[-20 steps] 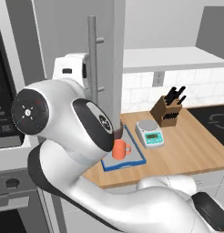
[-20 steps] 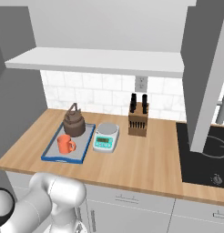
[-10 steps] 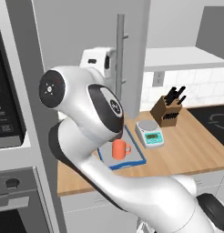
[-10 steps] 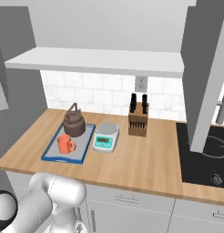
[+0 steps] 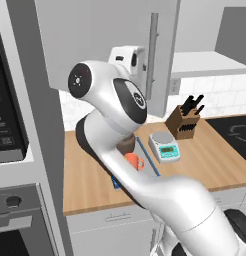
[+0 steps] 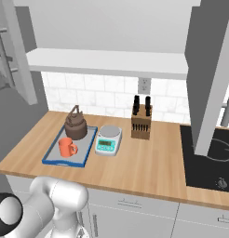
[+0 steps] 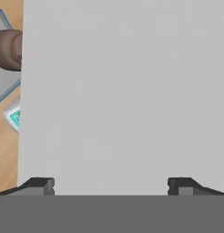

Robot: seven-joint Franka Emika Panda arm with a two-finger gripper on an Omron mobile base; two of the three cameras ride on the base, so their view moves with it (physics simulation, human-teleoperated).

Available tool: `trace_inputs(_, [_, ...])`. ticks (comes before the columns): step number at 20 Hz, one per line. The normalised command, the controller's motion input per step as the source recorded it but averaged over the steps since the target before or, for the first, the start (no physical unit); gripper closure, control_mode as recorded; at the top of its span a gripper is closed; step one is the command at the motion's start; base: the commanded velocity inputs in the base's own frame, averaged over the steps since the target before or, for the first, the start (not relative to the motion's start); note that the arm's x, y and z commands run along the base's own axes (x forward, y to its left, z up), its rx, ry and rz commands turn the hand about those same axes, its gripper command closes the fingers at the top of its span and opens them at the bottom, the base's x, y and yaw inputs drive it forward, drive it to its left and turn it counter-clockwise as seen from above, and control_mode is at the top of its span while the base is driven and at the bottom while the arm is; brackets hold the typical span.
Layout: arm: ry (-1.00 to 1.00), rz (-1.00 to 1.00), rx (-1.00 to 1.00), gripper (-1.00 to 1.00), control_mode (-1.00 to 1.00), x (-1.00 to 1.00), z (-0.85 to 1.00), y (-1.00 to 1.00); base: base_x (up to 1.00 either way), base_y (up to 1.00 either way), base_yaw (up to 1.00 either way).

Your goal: Pick the kettle from the counter and place it on the tray. Then pick the mug from the cabinet and place it on the tray. Then close the cabinet doors.

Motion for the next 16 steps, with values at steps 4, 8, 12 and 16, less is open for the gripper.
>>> trace_inputs(4, [0.0, 0.02, 0.0, -1.0, -1.0, 0.65, -0.19, -0.46, 0.0, 0.0, 0.0])
trace_inputs(8, [0.0, 0.13, 0.02, -1.0, -1.0, 0.67, -0.16, -0.48, 0.0, 0.0, 0.0])
trace_inputs(12, [0.02, 0.19, 0.06, -1.0, -1.0, 0.77, -0.14, -0.45, 0.0, 0.0, 0.0])
trace_inputs(16, [0.03, 0.22, 0.05, -1.0, -1.0, 0.78, -0.09, -0.29, 0.0, 0.0, 0.0])
